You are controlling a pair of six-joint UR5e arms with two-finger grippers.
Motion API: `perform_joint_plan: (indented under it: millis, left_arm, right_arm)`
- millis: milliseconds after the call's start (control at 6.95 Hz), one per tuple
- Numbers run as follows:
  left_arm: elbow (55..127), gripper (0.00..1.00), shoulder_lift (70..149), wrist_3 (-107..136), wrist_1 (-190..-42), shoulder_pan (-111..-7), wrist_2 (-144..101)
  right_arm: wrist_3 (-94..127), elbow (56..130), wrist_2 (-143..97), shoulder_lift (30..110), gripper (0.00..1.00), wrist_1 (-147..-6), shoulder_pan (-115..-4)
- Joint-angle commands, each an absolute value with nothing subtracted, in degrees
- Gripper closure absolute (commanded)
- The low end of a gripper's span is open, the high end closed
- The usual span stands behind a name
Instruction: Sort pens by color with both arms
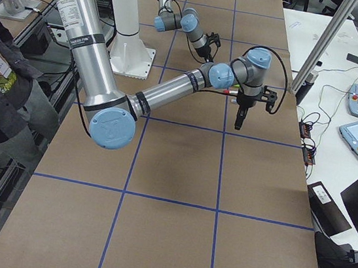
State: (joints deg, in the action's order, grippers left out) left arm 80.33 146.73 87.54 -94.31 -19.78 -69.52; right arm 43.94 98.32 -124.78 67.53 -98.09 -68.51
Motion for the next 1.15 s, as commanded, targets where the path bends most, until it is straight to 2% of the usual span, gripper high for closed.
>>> perform_joint_plan:
  millis: [0, 432, 863, 1007]
  left_arm:
    - [80.51, 0.91, 146.69, 87.45, -94.31, -19.86, -69.52]
    - [85.32, 1.0, 146.08, 84.13, -93.61, -20.04, -69.96]
    - [95.42, 1.0, 145.99, 79.38, -84.06, -20.3, -71.97]
    - [95.62, 1.0, 146.16, 78.58, -83.94, -21.52, -72.16]
  right_arm:
    - [43.95, 98.26, -124.72, 67.5, 0.01, -98.09, -68.55]
    - [43.95, 98.26, -124.8, 67.41, 0.01, -98.09, -68.55]
    - [44.03, 98.35, -124.8, 67.41, 0.01, -98.09, -68.47]
    - [44.03, 98.35, -124.8, 67.41, 0.01, -98.09, -68.47]
